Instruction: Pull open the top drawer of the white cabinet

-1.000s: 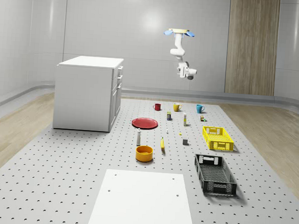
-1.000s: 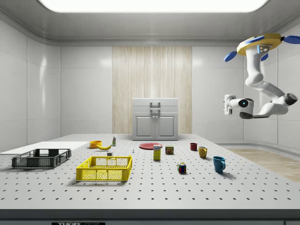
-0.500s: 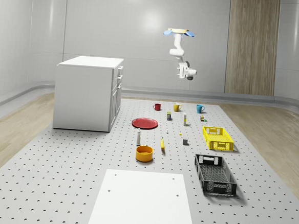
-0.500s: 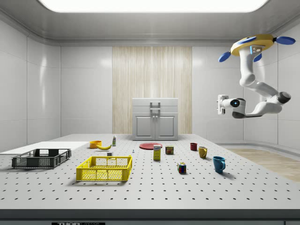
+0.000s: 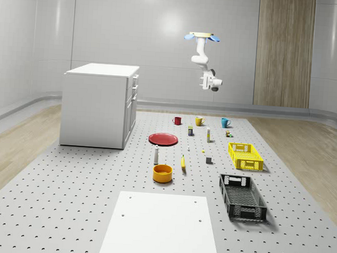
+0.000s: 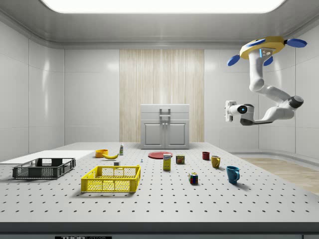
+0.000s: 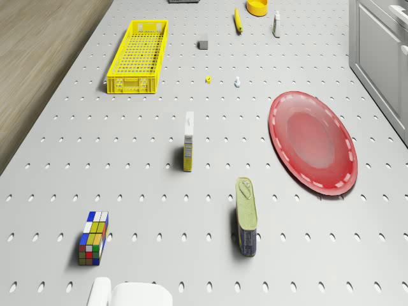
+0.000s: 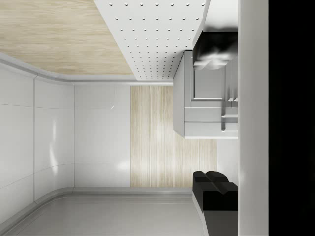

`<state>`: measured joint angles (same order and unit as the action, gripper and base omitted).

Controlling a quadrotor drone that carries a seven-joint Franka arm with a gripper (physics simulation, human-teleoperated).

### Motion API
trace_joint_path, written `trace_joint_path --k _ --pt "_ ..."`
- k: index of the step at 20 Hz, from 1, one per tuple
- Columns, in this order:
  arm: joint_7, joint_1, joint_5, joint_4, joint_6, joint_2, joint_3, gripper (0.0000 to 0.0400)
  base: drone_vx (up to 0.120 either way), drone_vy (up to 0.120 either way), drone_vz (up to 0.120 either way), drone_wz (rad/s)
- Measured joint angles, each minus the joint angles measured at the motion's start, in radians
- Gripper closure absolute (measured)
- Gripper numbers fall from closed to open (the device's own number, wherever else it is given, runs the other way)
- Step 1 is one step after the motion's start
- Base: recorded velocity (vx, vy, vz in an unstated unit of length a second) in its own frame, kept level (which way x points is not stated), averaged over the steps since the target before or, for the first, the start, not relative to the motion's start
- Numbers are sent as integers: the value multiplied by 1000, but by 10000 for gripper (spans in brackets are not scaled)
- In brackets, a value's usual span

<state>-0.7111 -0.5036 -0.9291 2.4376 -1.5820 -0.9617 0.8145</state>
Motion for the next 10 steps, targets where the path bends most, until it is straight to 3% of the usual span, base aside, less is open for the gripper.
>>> trace_joint_path --k 10 --pt "-24 -42 29 5 -38 -39 17 95 120 0 0 0"
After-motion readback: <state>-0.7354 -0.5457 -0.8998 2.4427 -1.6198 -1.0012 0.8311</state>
